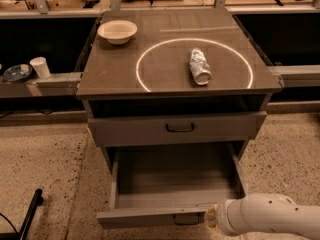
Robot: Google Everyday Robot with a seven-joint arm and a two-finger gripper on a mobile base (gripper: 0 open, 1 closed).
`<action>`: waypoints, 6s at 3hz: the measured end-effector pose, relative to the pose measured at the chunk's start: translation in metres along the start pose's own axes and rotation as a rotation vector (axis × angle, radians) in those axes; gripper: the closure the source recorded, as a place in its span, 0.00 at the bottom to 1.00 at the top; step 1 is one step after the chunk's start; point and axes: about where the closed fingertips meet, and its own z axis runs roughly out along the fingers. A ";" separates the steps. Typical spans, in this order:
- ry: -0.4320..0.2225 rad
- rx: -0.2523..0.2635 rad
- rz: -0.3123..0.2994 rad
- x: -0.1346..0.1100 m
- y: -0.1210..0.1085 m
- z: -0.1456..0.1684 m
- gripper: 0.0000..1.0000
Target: Close middle drawer
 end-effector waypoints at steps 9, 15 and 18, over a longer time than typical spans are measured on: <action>-0.247 0.059 0.033 0.034 -0.003 0.065 0.23; -0.507 0.174 0.106 0.041 -0.083 0.135 0.38; -0.591 0.162 0.105 0.026 -0.098 0.152 0.00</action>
Offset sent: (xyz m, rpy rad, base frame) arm 0.0031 -0.0372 -0.0650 0.0904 -0.0076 0.0185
